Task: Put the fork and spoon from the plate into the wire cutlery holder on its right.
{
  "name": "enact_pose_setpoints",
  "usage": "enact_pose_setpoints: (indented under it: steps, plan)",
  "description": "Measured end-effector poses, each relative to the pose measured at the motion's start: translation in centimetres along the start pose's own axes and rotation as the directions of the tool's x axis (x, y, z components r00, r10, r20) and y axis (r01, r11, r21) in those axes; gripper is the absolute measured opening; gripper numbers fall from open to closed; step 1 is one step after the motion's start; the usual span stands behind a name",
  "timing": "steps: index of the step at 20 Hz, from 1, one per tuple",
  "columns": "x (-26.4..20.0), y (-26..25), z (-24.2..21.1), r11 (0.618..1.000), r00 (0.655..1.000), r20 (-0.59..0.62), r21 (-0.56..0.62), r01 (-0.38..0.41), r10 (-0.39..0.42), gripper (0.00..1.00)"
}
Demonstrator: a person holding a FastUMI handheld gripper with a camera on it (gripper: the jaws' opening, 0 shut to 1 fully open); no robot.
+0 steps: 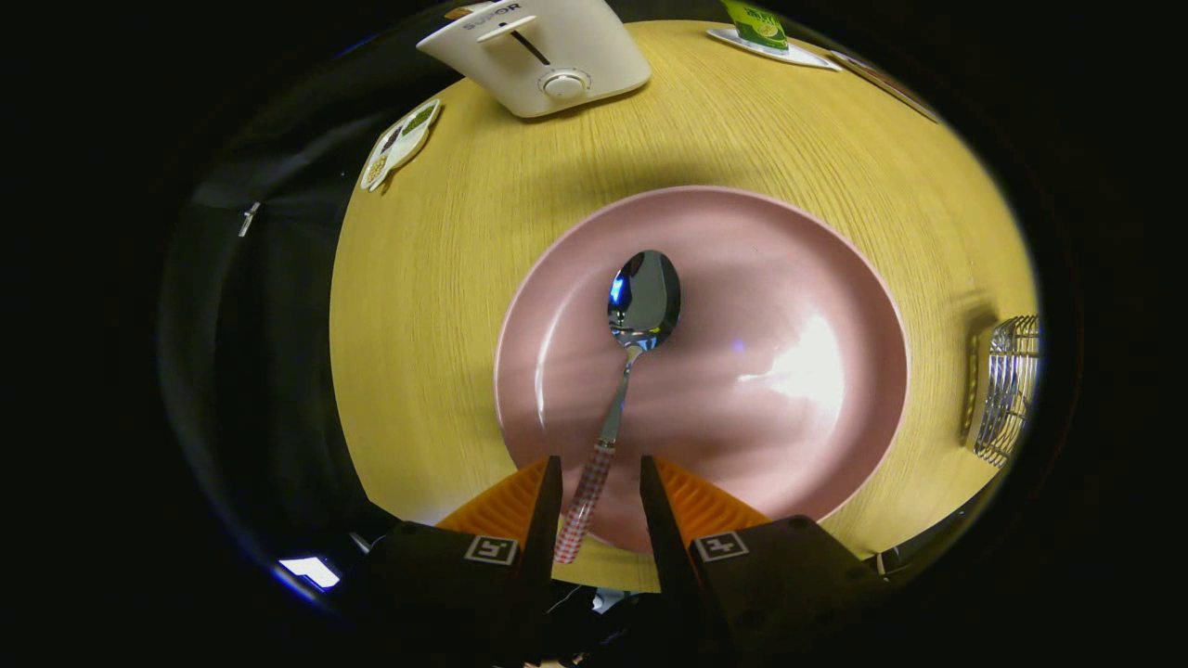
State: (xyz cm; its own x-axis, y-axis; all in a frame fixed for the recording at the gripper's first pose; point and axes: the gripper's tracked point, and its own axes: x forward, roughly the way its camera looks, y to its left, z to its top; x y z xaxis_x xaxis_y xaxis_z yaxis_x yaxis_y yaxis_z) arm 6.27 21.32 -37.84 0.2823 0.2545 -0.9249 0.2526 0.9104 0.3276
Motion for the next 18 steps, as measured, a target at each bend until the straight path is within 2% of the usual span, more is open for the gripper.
enact_pose_setpoints:
  steps: [1, 2, 3, 5, 6, 7, 10, 13, 16, 18]
  plan:
    - [0.1, 0.1, -0.1, 1.000, 1.000, -0.002, 0.015, -0.007, 0.007, 0.54]
    - [0.2, -0.2, -0.1, 1.000, 1.000, -0.008, 0.026, 0.013, -0.013, 0.37]
    - [0.3, -0.3, -0.2, 0.999, 1.000, -0.015, 0.031, 0.009, -0.009, 0.29]
    - [0.8, -0.6, -0.7, 1.000, 1.000, -0.029, 0.025, 0.004, -0.003, 0.26]
    - [0.2, -0.8, -0.5, 0.999, 1.000, -0.031, 0.035, 0.003, -0.002, 0.18]
    - [0.3, -0.8, -0.4, 0.999, 0.999, -0.030, 0.037, -0.017, 0.018, 0.14]
    - [-0.2, -1.0, -1.0, 0.998, 0.997, -0.058, 0.031, -0.056, 0.058, 0.10]
    - [-2.3, -1.5, -1.1, 0.996, 0.995, -0.055, -0.016, -0.088, 0.087, 0.10]
    - [-6.0, -3.7, -2.6, 0.984, 0.994, -0.083, -0.159, -0.085, 0.072, 0.10]
    - [-8.7, -4.7, -3.4, 0.972, 0.993, -0.093, -0.214, -0.094, 0.076, 0.10]
